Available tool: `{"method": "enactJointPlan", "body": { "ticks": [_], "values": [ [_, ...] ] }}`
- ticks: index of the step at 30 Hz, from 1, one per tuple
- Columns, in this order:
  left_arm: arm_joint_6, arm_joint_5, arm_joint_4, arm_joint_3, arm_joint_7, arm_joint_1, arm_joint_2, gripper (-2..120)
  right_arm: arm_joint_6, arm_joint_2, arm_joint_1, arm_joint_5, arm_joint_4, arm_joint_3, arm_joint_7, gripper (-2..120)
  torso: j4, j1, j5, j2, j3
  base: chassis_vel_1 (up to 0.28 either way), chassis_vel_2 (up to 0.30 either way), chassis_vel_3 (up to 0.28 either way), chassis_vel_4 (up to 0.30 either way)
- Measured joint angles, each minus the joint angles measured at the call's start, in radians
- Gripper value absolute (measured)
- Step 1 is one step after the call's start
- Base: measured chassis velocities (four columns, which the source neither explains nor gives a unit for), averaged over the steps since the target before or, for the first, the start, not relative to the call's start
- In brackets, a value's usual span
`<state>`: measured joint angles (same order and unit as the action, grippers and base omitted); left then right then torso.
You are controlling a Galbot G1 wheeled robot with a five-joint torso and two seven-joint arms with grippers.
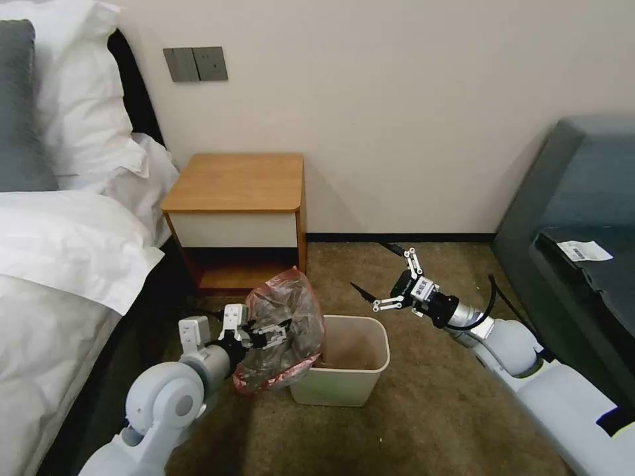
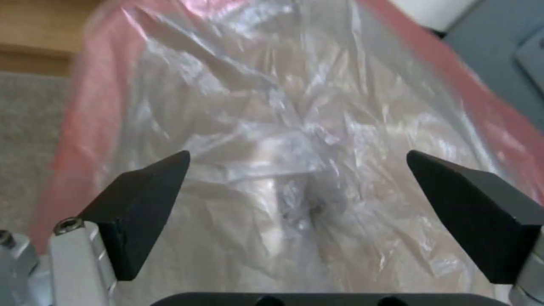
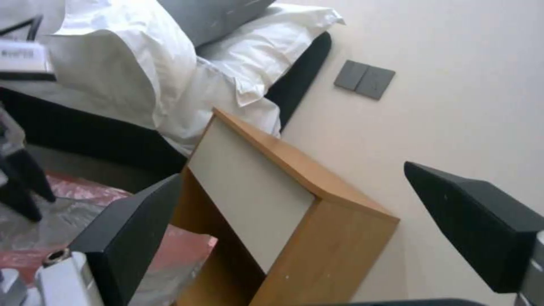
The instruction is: Pick up the garbage bag from the table and place it over the trash can.
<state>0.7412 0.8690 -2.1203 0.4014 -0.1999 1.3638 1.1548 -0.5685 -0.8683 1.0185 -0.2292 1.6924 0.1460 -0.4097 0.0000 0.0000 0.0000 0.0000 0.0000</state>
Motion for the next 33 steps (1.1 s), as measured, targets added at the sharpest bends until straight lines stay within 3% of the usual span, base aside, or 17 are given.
{"method": "enactJointPlan", "body": {
  "ticks": [33],
  "values": [
    [-0.009,-0.133,0.193,-0.099,0.023,-0.049,0.036,93,-0.011,-0.023,0.021,0.021,-0.003,0.004,-0.006,100,0.0000,0.000,0.0002,0.000,0.000,0.000,0.000,0.000,0.000]
  ]
}}
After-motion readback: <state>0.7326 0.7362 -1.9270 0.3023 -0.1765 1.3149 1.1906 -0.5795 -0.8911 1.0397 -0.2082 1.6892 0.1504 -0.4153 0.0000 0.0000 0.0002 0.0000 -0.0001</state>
